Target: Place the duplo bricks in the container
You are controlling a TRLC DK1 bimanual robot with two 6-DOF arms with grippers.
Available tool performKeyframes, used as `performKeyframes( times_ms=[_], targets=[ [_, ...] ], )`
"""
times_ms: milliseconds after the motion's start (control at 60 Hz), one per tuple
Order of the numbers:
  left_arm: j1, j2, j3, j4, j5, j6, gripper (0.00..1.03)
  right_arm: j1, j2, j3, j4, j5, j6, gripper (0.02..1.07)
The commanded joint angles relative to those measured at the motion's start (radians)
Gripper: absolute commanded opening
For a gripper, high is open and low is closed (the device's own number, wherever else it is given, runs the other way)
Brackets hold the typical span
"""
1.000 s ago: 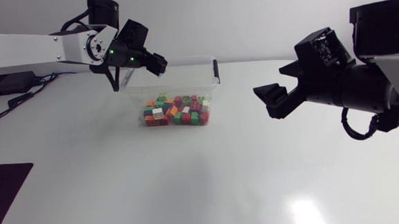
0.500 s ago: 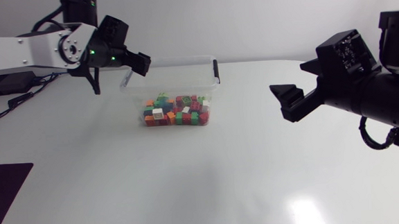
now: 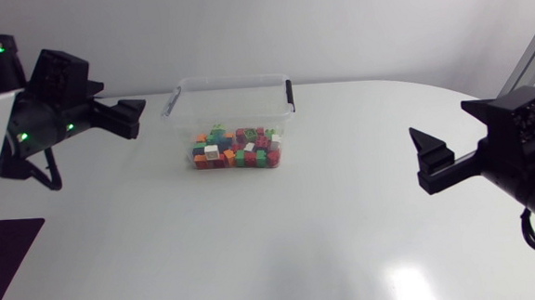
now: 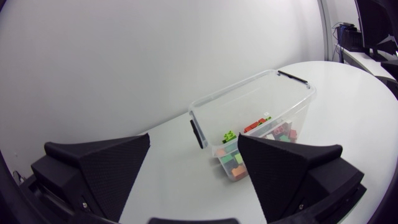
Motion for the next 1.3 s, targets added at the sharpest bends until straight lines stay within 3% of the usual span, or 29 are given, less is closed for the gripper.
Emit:
performKeyframes(
  times_ms=[0,300,483,1283],
  targets=[
    [0.029,-0.112,-0.107,0.042,-0.004,-0.030,0.98,-0.005,-0.073,-0.038,-0.016,0.018,-0.007,1.02],
    [0.081,-0.450,-0.385,0.054,-0.003,-0.054,0.98,-0.059,-0.334,-0.170,-0.085,0.044,-0.010,1.02],
    [0.095,-0.672,-0.511,-0.012,-0.003,-0.079,0.98,-0.105,-0.494,-0.224,-0.148,0.046,-0.016,1.02],
    [0.099,-1.109,-0.760,-0.111,-0.060,-0.346,0.98,-0.286,-0.586,-0.440,0.008,-0.166,0.299,1.02]
  ],
)
